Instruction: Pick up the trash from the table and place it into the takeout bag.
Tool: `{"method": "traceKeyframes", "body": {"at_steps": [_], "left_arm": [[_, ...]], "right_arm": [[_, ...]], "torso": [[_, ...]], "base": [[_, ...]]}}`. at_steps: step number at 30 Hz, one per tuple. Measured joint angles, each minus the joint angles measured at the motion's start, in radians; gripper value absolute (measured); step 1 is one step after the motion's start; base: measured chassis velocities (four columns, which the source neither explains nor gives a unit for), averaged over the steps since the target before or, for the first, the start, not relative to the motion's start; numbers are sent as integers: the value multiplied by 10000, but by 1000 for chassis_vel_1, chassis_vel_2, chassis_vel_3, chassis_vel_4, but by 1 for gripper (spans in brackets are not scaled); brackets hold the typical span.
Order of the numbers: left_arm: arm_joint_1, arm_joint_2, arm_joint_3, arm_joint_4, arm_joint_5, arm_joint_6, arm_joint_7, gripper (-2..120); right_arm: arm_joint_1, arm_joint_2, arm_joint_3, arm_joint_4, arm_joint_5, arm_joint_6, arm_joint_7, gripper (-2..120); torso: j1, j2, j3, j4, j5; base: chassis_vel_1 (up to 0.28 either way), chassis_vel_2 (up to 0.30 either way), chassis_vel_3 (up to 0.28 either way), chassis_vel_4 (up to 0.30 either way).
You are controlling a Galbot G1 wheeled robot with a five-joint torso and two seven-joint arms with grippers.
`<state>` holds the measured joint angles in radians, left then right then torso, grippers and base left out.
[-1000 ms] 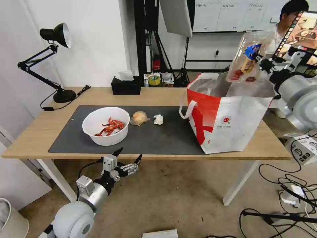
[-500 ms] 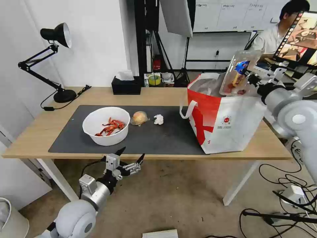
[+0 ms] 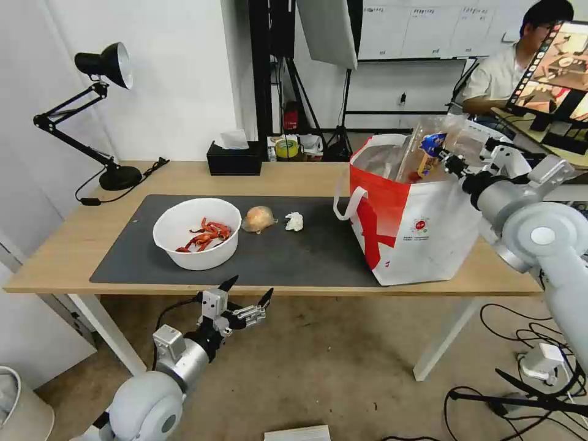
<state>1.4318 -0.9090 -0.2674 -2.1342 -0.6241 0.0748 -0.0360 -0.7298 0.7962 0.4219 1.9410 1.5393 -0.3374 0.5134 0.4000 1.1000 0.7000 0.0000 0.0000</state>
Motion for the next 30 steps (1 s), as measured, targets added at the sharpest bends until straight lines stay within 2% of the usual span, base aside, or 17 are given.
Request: {"method": "traceKeyframes", "body": {"at_steps": [3, 6, 7, 8, 10, 13, 14, 17, 20, 22, 26, 28, 29, 30], "left_arm": [[28, -8, -13, -52, 0, 2, 2, 100], [28, 2, -17, -80, 19, 4, 58, 100], [28, 2, -17, -80, 19, 4, 58, 100], [31, 4, -18, -94, 36, 6, 72, 100], [37, 4, -20, -110, 41, 10, 76, 100], [55, 25, -73, -162, 44, 24, 80, 100], [55, 25, -73, -162, 44, 24, 80, 100], [51, 61, -237, -183, 43, 15, 84, 100], [31, 60, -293, -183, 44, -16, 91, 100], [14, 56, -375, -146, 63, -52, 93, 100], [86, 58, -518, -107, 134, -121, 94, 100], [254, 89, -768, -103, 187, -130, 187, 100], [254, 89, -768, -103, 187, -130, 187, 100], [308, 100, -840, -106, 231, -129, 225, 100]], "right_arm": [[31, 24, 68, 75, 261, -95, 79, 3], [-5, 72, 122, 110, 287, -115, 210, 18], [-5, 72, 122, 110, 287, -115, 210, 18], [-79, 82, 159, 137, 289, -116, 235, 25], [-111, 83, 179, 153, 289, -117, 236, 28], [-170, 51, 219, 190, 289, -134, 236, 43], [-170, 51, 219, 190, 289, -134, 236, 43], [-128, -122, 201, 278, 249, -276, 75, 58], [-61, -188, 147, 306, 96, -322, -45, 64], [21, -272, -15, 328, -329, -336, -377, 76], [19, -344, -96, 441, -624, -306, -895, 86], [-81, -496, -150, 657, -1150, -174, -1815, 96], [-81, -496, -150, 657, -1150, -174, -1815, 96], [-142, -582, -165, 760, -1393, -124, -2260, 99]], "torso": [[-1, 0, 0, 0, -1], [-1, 0, 0, 0, 0], [-1, 0, 0, 0, 0], [0, 0, 0, 0, 0], [-1, 0, -1, 0, 0], [-1, 0, 0, 0, 0], [-1, 0, 0, 0, 0], [-1, 0, 0, -1, 1], [-1, 0, -1, -1, 0], [-1, 0, 0, 0, 1], [0, 0, 0, 0, 1], [0, 0, 0, 1, 0], [0, 0, 0, 1, 0], [-1, 0, 0, 0, 0]], "base": [[0, 0, 0, 0], [0, 0, 0, 0], [0, 0, 0, 0], [0, 0, 0, 0], [0, 0, 0, 0], [0, 0, 0, 0], [0, 0, 0, 0], [0, 0, 0, 0], [0, 0, 0, 0], [0, 0, 0, 0], [0, 0, 0, 0], [0, 0, 0, 0], [0, 0, 0, 0], [0, 0, 0, 0]]}}
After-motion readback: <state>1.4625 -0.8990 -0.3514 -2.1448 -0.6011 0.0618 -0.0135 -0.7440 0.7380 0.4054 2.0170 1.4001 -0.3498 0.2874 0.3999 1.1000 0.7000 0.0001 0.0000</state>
